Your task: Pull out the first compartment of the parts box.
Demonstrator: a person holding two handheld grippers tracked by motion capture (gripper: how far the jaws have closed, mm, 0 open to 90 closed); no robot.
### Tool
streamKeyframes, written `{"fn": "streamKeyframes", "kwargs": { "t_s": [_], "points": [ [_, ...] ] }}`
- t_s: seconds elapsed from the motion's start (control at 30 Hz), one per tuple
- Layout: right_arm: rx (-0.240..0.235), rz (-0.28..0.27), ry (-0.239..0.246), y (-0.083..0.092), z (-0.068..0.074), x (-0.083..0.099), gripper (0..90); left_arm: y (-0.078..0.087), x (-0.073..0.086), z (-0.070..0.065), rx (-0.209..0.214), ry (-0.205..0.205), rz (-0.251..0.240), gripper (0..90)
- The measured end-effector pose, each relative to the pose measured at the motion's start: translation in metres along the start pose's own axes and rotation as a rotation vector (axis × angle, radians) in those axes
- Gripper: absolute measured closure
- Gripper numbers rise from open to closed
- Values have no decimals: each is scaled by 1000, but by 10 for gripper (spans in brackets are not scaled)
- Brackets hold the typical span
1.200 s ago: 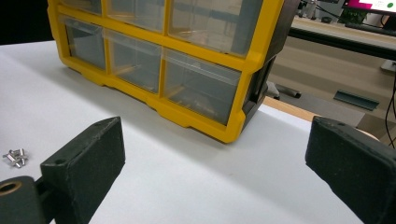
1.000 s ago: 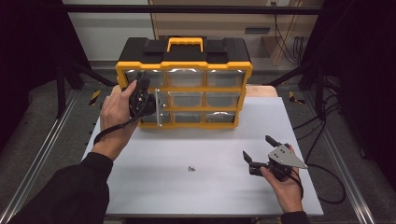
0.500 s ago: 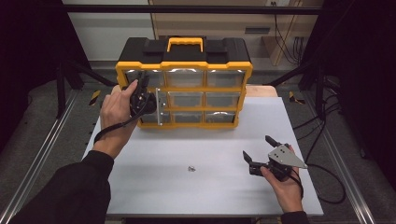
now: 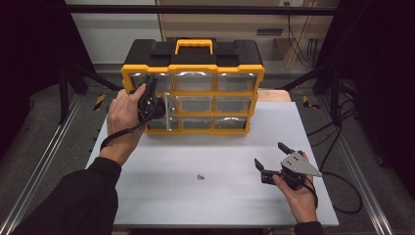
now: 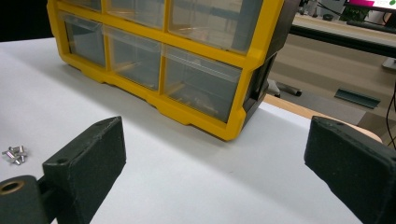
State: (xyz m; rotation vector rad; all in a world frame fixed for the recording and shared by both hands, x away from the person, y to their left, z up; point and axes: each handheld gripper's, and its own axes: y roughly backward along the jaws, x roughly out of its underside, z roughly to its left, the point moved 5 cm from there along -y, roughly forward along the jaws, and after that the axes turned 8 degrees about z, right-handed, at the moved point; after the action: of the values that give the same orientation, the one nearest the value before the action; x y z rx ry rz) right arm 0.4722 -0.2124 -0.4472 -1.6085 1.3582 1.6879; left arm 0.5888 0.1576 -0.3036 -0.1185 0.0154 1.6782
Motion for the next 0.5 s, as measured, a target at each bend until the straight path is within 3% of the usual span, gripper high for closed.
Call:
{"fn": "streamKeyframes", "kwargs": {
  "t_s": [0.17,0.5],
  "points": [
    [-1,5,-3,0,0,0,56,-1,-1,-1,-19,-11,10,714],
    [1,8,-3,0,0,1,58,-1,-2,-2,-40,7,18,740]
  ]
}}
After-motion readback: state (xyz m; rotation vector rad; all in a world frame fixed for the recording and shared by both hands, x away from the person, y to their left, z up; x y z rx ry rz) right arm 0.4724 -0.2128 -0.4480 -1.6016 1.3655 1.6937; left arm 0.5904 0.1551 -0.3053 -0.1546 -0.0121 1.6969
